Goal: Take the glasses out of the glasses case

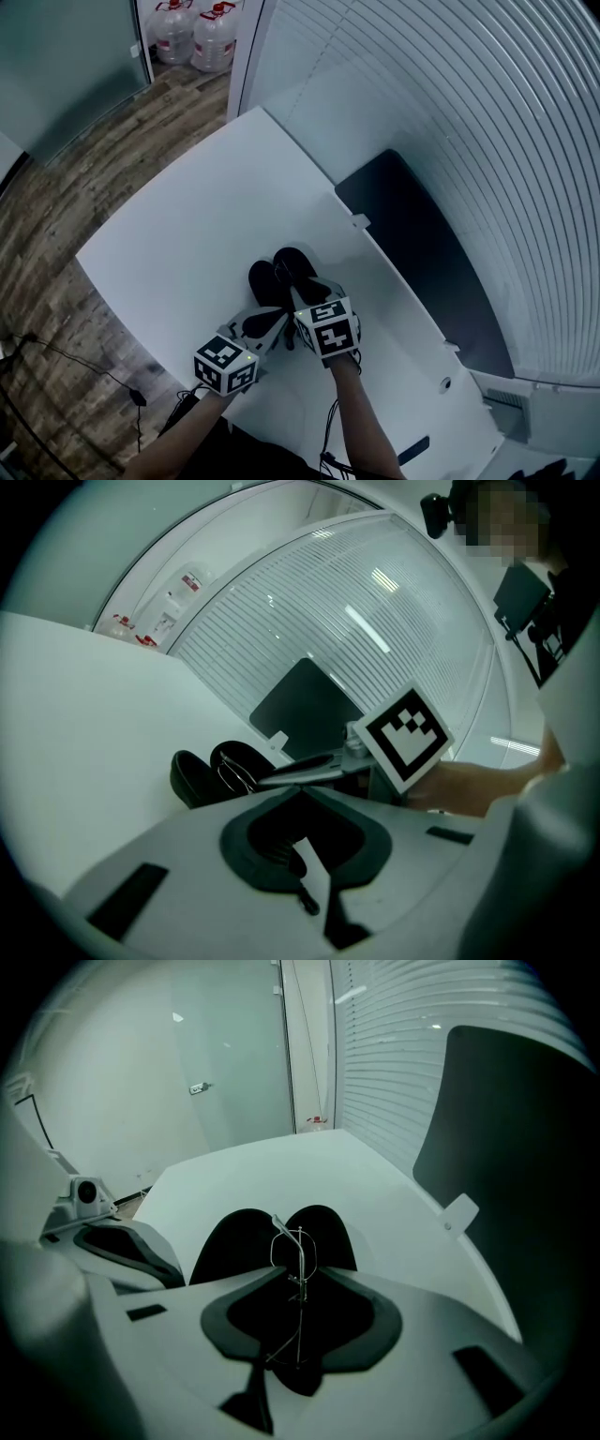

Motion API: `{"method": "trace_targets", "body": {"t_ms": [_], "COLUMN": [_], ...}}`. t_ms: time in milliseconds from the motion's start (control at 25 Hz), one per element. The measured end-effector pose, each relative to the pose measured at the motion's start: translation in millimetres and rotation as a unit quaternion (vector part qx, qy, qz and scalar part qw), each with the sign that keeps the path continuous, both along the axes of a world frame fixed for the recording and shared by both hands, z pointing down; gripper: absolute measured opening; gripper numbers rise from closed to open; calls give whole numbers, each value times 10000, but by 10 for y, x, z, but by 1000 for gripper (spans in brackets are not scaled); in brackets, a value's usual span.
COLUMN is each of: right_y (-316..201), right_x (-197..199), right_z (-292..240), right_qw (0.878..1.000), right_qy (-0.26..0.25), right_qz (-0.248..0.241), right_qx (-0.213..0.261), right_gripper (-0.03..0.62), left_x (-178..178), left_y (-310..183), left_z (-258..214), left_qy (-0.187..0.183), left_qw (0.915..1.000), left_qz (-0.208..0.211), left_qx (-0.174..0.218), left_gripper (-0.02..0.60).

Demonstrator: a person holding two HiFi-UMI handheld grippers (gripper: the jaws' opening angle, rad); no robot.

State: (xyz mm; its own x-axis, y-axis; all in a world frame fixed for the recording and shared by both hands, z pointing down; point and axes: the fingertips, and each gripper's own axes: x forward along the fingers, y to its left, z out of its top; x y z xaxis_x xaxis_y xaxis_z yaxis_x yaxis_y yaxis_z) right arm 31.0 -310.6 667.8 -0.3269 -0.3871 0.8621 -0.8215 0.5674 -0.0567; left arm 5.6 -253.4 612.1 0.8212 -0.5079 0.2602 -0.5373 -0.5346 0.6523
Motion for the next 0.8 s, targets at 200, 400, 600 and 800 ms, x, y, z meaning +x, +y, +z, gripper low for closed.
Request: {"method": "trace_targets", "body": {"t_ms": [200,400,600,800], "right_y": [-2,-43,-80,-80], "right_x": [19,31,-17,-52], "right_z": [65,112,139,174], "right_qw": [9996,9992,9986,9947], "right_qy": [52,52,-40,-153], "right_qz": [-11,52,18,-149], "right_qx": [-263,-384,-525,-1003], "right_gripper": [95,95,87,60], "left_x": [-2,-5,10,37], "left_y": [15,24,27,48], "left_z": [32,55,68,71], "left_qy": [22,28,62,102], "left_qw": [10000,9999,9999,9998], "left_qz": [-7,-35,-10,25], "left_qx": [-71,-117,-141,-163], "left_gripper": [0,0,0,0]}}
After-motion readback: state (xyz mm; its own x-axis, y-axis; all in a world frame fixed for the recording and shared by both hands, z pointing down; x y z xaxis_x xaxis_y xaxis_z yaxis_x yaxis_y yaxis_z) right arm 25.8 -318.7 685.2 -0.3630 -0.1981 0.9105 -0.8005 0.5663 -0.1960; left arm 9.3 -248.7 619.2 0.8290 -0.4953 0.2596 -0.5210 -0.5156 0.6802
